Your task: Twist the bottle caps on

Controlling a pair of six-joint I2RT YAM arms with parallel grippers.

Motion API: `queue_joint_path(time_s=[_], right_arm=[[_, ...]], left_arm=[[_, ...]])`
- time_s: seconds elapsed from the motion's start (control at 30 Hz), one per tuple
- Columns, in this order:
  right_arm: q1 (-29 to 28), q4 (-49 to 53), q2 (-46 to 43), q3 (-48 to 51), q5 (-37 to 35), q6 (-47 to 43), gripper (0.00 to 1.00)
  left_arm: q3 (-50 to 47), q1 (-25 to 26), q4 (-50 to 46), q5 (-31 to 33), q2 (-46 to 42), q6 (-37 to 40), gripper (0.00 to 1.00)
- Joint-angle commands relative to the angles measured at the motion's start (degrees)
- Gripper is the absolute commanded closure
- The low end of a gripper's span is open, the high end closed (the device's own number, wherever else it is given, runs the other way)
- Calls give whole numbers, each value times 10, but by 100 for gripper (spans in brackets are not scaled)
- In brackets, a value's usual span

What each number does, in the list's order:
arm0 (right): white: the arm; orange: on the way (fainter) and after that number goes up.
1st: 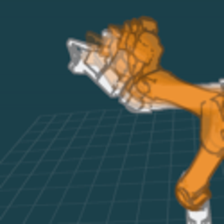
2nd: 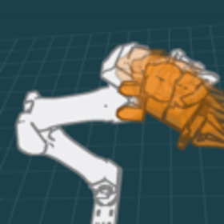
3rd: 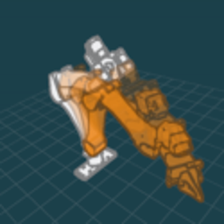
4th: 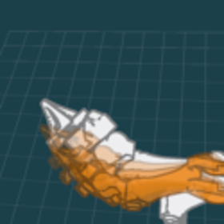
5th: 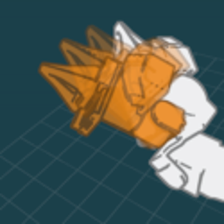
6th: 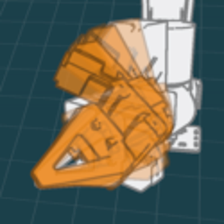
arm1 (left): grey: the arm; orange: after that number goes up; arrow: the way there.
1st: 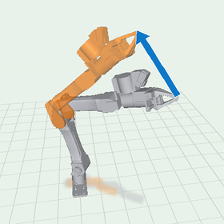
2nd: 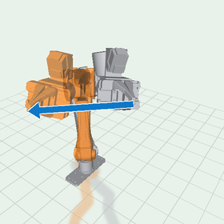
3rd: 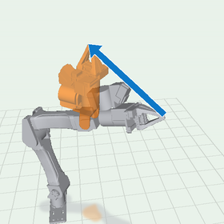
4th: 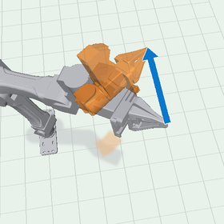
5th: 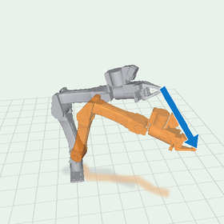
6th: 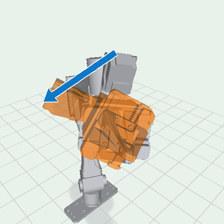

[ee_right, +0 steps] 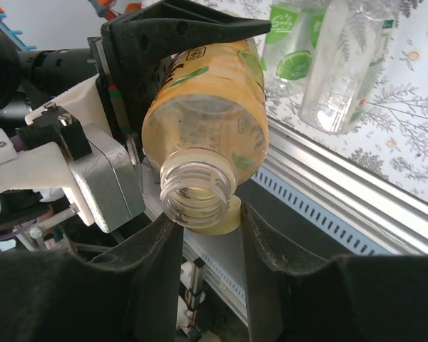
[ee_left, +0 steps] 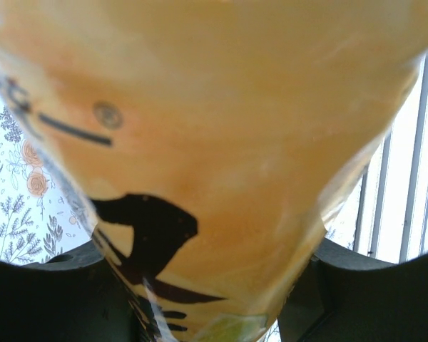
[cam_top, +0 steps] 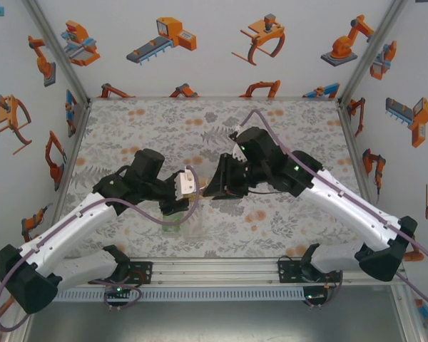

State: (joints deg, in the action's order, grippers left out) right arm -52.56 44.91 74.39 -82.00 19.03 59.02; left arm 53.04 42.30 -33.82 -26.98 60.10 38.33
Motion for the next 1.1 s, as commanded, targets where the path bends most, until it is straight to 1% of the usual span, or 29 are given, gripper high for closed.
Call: queue_joint_path(time_s=[0.0,0.07,0.13,0.27,0.4,0.5,0.63,0.7,0.87,0.97,1.07], right_arm=[[0,75,7,-53,-49,-48,100],[2,110,-1,-61,-79,-91,100],[20,149,-8,-58,-94,-108,100],[73,185,-16,-22,-72,-136,100],[144,204,-15,45,-44,-184,100],[185,206,-7,101,-56,-228,100],[228,182,17,167,-92,-279,100],[250,152,35,201,-92,-300,100],[292,90,99,252,-88,-334,100],[305,50,140,263,-91,-341,100],[308,20,171,269,-121,-341,100]], left_arm=[[16,10,33,-33,-3,16,100],[12,9,39,-25,-4,11,100],[9,9,44,-15,-7,4,100],[2,10,54,2,-15,-5,100],[3,10,60,12,-14,-12,100],[6,10,60,12,-11,-15,100],[16,10,61,12,-1,-29,100],[20,10,67,13,2,-38,100],[27,10,81,12,11,-46,100],[34,10,82,11,19,-44,100],[43,10,81,7,28,-44,100]])
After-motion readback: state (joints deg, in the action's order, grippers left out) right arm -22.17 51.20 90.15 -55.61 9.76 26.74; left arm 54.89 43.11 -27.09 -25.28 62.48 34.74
